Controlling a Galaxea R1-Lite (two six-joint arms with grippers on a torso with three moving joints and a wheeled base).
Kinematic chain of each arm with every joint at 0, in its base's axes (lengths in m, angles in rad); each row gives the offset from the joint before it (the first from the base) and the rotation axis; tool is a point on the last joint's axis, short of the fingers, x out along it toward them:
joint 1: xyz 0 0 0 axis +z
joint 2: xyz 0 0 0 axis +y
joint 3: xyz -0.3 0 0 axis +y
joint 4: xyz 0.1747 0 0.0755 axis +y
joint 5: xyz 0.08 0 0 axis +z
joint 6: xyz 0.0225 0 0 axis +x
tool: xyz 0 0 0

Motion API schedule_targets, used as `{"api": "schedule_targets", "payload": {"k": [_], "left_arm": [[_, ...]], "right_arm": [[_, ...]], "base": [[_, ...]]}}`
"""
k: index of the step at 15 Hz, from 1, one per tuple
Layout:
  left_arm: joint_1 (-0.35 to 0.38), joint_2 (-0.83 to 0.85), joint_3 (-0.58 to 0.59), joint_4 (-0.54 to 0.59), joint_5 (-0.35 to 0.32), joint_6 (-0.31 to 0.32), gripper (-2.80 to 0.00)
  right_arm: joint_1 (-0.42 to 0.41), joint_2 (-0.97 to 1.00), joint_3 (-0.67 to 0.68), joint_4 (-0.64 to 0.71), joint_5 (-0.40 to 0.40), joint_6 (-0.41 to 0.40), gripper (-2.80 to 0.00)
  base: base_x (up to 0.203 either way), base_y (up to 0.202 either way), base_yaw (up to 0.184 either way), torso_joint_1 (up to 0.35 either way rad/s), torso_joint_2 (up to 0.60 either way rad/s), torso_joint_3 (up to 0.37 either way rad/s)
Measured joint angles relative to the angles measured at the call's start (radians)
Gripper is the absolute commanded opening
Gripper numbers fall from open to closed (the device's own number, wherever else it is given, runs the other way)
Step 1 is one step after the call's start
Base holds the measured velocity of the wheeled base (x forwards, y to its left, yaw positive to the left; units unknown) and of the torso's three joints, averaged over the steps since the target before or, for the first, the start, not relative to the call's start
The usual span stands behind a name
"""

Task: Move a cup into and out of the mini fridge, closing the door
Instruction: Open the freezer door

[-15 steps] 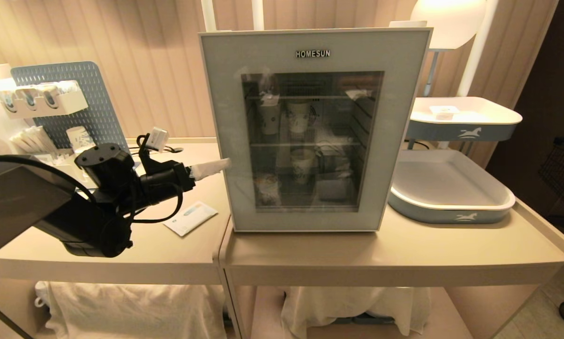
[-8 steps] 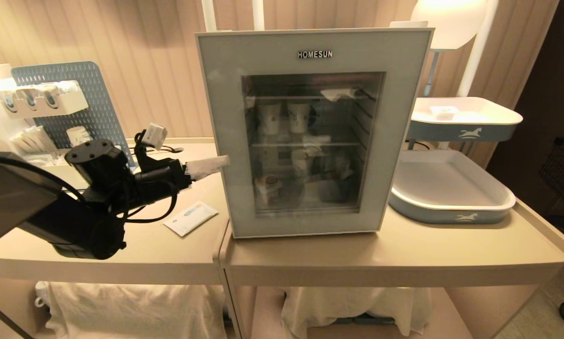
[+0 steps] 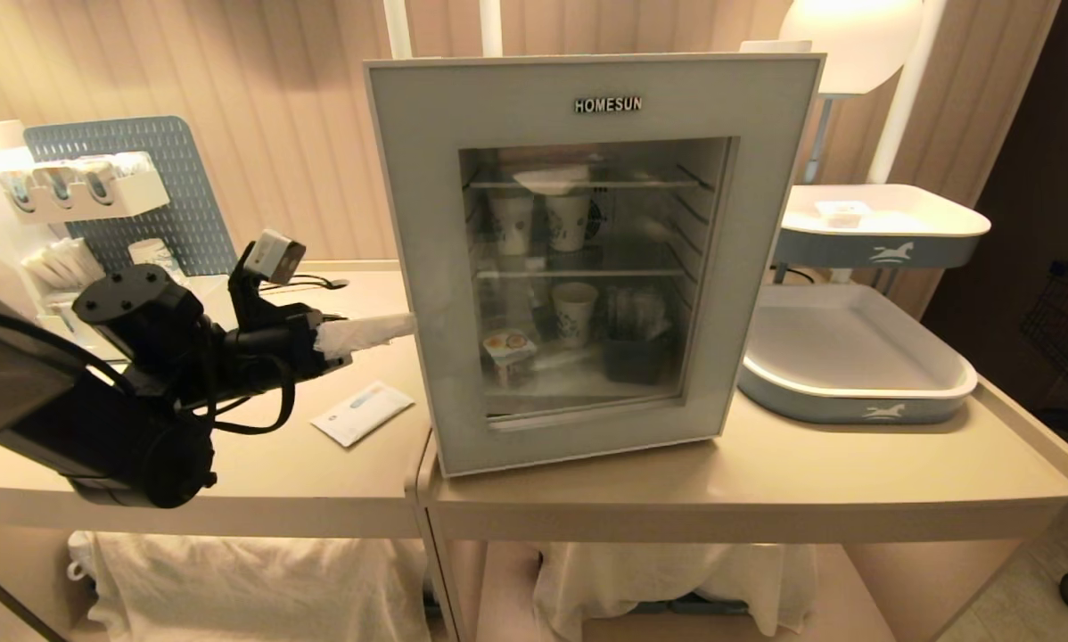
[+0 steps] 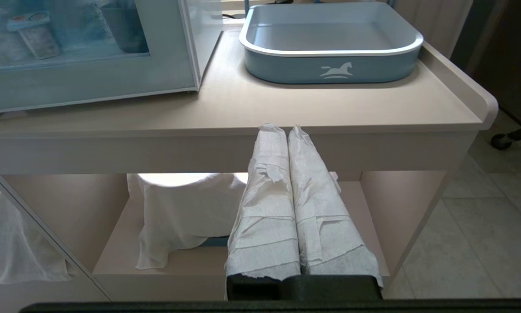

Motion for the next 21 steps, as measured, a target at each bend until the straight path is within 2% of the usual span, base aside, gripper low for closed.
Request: {"api": "schedule_targets", "payload": {"k": [4,5,8,9,12,15,17,21], "left_arm": [[0.018,-0.014,0.015,0.003,-0.026,0.021,0.0],[0.022,-0.012,0.016,0.004,-0.024,0.064,0.0],[0.048,0.007,0.014,0.002,-0.027,0.27,0.0],[0.063,0.007,0.011,0.003,-0.036,0.278,0.0],[0.113,-0.003,-0.026,0.003,-0.064,0.127,0.0],[0.145,-0.008,-0.064,0.003,-0.081,0.017,0.0],[0.164,-0.004,-0.085,0.004,-0.081,-0.013,0.0],[0.18,0.038,-0.133,0.005,-0.064,-0.033,0.0]], "right_arm": [[0.0,0.0,0.0,0.0,0.0,0.001,-2.8],[0.0,0.0,0.0,0.0,0.0,0.001,-2.8],[0.0,0.0,0.0,0.0,0.0,0.001,-2.8],[0.0,0.0,0.0,0.0,0.0,0.001,-2.8],[0.0,0.0,0.0,0.0,0.0,0.001,-2.8],[0.0,0.0,0.0,0.0,0.0,0.001,-2.8],[0.0,0.0,0.0,0.0,0.001,0.001,-2.8],[-0.001,0.0,-0.002,0.0,0.002,-0.001,-2.8]], "base": [[0.0,0.0,0.0,0.0,0.0,0.0],[0.0,0.0,0.0,0.0,0.0,0.0],[0.0,0.0,0.0,0.0,0.0,0.0],[0.0,0.0,0.0,0.0,0.0,0.0],[0.0,0.0,0.0,0.0,0.0,0.0],[0.0,0.0,0.0,0.0,0.0,0.0],[0.0,0.0,0.0,0.0,0.0,0.0],[0.0,0.025,0.0,0.002,0.0,0.002]]}}
